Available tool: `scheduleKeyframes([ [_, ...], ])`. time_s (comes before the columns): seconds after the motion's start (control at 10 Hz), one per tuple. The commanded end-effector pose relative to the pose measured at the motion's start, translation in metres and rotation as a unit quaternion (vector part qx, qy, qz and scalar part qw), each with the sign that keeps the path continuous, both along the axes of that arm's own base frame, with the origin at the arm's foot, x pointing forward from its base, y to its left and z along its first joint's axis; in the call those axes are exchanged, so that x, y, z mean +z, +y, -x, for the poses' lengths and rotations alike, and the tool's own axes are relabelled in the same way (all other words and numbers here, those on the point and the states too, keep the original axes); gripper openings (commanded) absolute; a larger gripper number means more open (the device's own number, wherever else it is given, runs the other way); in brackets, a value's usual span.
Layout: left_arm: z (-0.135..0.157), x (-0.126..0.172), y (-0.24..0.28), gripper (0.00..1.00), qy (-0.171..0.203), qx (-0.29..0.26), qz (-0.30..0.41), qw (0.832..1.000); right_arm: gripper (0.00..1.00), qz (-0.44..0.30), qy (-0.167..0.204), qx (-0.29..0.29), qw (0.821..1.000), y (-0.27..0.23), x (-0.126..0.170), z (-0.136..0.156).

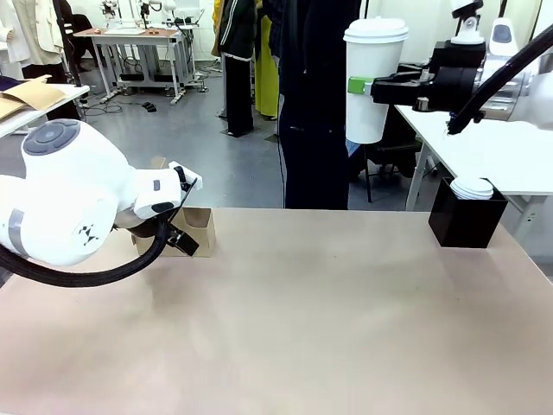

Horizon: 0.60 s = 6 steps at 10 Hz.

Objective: Pour a drink into a cup and package it in a carrier.
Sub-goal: Position the Cup Carrier in the center of the table.

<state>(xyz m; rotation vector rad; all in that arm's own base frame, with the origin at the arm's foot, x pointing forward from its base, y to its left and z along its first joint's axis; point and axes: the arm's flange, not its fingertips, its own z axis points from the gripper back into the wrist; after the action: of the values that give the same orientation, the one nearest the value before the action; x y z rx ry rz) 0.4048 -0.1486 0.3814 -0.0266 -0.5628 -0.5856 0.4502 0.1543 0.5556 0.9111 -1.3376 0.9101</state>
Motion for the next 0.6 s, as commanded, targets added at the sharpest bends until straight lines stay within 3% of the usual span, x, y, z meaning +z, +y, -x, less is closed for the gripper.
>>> scheduleKeyframes([
  [0.0, -0.002, 0.042, 0.012, 1.0, 0.003, 0.047, 0.012, 0.999, 0.8, -0.002, -0.003, -0.004, 1.0, 0.003, 0.005, -0.003],
  [0.3, -0.027, 0.12, 0.019, 1.0, 0.045, 0.094, 0.019, 0.994, 0.8, -0.002, -0.003, -0.004, 1.0, 0.003, 0.005, -0.003],
  [0.5, -0.07, 0.147, 0.027, 1.0, 0.079, 0.133, 0.018, 0.988, 0.8, -0.002, -0.003, -0.004, 1.0, 0.003, 0.005, -0.003],
])
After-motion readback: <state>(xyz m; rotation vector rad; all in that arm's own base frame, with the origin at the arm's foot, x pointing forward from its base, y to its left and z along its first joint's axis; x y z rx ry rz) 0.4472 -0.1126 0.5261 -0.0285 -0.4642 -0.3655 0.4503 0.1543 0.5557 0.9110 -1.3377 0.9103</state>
